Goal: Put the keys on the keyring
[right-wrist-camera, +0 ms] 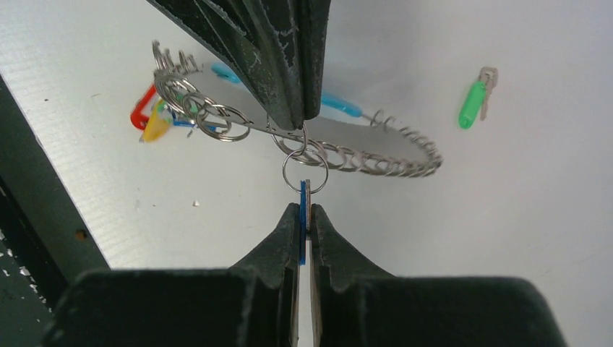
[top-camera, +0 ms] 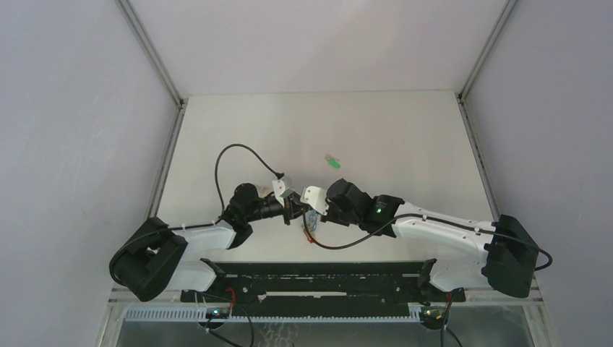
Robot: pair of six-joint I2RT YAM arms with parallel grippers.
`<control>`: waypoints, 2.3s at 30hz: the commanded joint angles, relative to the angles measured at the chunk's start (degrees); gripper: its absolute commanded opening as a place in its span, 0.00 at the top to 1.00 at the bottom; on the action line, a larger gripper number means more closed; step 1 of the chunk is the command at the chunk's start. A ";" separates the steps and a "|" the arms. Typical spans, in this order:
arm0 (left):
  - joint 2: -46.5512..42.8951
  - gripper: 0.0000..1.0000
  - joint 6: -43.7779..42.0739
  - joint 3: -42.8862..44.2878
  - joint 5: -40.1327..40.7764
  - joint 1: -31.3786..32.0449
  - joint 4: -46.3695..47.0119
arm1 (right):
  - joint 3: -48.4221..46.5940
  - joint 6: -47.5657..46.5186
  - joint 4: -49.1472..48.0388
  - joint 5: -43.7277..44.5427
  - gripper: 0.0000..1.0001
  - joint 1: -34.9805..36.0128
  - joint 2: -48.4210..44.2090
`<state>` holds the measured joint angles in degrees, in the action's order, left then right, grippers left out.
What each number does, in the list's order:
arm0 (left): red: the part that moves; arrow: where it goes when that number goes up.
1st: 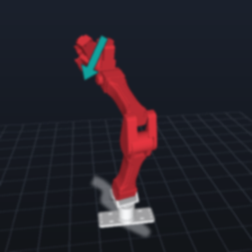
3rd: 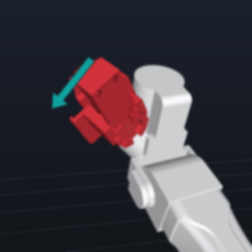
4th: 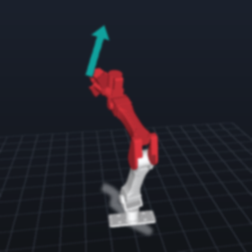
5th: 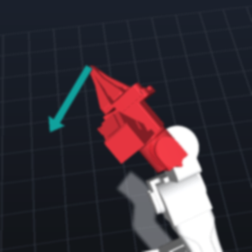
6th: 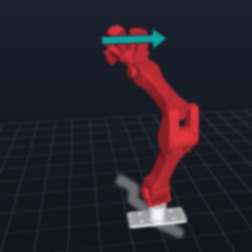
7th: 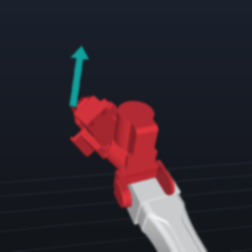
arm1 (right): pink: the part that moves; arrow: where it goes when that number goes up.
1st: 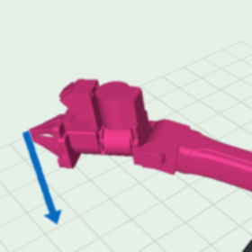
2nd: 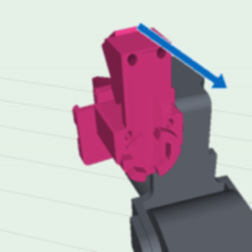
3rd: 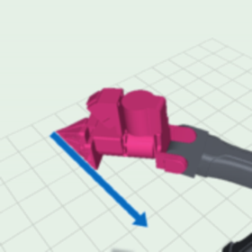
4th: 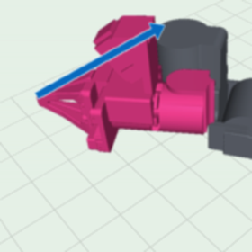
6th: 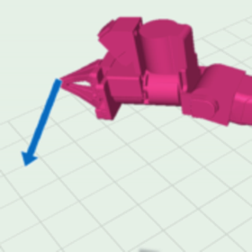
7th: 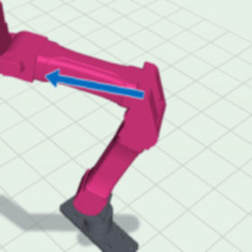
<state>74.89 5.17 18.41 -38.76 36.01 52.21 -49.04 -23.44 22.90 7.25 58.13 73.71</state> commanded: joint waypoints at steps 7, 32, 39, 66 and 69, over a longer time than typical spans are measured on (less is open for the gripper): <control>-0.09 0.95 1.43 -1.37 0.75 -0.19 7.20 | -6.49 -8.24 2.04 6.86 1.00 2.12 -2.75; 2.88 0.67 0.51 0.57 0.13 1.34 7.24 | -7.65 -20.45 3.58 4.48 1.00 6.80 -2.34; 1.08 0.58 -6.62 3.24 -5.77 1.34 -1.26 | -7.70 -20.92 3.95 4.71 1.00 7.85 -2.18; 6.08 0.54 -5.61 6.43 -14.94 1.26 4.20 | -7.65 -21.40 4.00 5.02 1.00 8.88 -2.07; 6.56 0.58 -4.90 6.56 -15.71 1.26 4.77 | -7.65 -21.30 4.09 5.27 1.00 8.84 -2.00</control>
<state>81.03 -1.08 22.52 -51.88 37.10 52.99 -53.95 -44.21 28.62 11.53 66.48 72.53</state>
